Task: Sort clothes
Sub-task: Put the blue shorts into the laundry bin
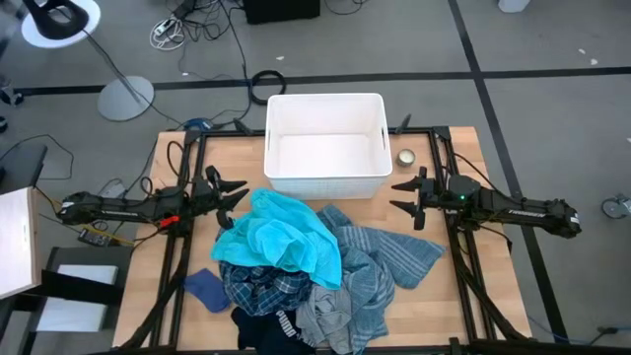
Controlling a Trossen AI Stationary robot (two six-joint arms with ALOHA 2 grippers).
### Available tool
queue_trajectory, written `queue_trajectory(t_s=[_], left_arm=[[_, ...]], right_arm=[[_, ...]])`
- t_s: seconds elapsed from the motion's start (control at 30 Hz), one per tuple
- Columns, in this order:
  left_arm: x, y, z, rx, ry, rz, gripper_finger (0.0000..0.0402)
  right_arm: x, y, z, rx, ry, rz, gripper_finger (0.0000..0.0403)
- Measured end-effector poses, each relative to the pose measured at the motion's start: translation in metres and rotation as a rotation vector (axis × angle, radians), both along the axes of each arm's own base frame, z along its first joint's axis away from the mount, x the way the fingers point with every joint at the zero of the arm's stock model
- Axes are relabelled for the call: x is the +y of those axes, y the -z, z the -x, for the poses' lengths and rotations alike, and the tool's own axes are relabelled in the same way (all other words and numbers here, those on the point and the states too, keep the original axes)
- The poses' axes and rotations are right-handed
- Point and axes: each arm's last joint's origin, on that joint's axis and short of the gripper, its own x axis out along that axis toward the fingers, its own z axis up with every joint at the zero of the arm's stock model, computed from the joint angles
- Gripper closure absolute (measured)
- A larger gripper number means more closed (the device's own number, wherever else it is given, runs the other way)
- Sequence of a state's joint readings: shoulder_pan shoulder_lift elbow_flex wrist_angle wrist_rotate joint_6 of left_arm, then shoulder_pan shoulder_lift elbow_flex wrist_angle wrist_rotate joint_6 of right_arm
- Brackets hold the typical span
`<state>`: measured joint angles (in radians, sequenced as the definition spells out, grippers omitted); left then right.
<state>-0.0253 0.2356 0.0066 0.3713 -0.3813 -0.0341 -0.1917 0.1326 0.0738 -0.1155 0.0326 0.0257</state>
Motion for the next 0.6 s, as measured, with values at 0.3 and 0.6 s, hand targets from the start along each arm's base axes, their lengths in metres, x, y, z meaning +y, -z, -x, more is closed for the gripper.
queue_trajectory(t_s=[0.3,0.6], left_arm=[[0.000,0.000,0.000,0.000,0.000,0.000,0.0280],[0.000,0.000,0.000,0.000,0.000,0.000,0.0280]], right_arm=[[-0.002,-0.009,-0.001,-0.103,0.063,-0.018,0.0172],[-0.003,-0.038,0.002,-0.233,0.103,0.096,0.0172]])
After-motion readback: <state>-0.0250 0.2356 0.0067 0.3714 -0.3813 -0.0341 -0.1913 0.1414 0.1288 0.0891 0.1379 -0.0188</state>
